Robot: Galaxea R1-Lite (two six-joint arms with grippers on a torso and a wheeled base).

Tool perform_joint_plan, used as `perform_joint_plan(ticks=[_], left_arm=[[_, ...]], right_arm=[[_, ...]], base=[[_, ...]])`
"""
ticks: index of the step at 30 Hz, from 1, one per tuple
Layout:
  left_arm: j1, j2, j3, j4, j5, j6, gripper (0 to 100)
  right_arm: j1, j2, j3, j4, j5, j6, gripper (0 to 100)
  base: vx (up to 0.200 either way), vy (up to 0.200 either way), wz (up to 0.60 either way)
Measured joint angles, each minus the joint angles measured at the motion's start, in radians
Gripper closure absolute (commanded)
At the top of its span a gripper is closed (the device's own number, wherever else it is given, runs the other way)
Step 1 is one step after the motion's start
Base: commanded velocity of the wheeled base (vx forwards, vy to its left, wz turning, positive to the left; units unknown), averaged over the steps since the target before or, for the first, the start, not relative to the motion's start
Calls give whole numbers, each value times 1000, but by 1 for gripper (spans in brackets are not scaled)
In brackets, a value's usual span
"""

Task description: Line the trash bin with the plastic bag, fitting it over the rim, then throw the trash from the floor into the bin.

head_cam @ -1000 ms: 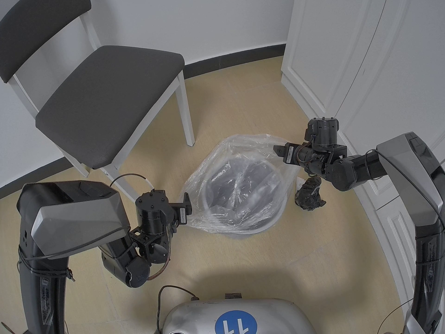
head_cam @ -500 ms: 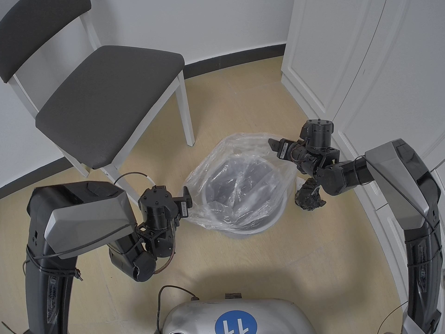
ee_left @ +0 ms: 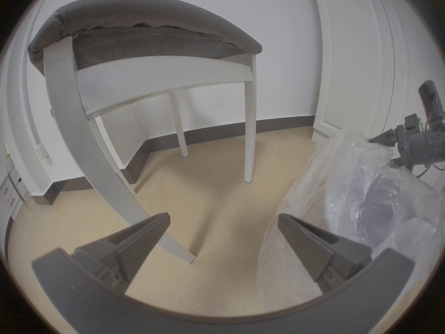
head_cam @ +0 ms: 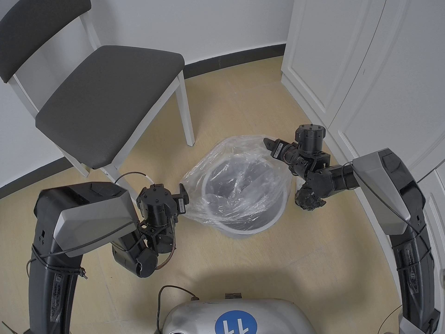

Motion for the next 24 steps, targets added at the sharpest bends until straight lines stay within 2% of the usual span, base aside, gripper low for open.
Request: perform_joint_plan(ticks=[12,24], left_arm=[[5,21,-3,1,1,1,0],[3,45,4,5,0,5,0]], right_arm=[[-1,60,-43,15,1,2,0],[-7,96,-42,14,2,-44,0]], base=[[0,0,0],[0,0,0]])
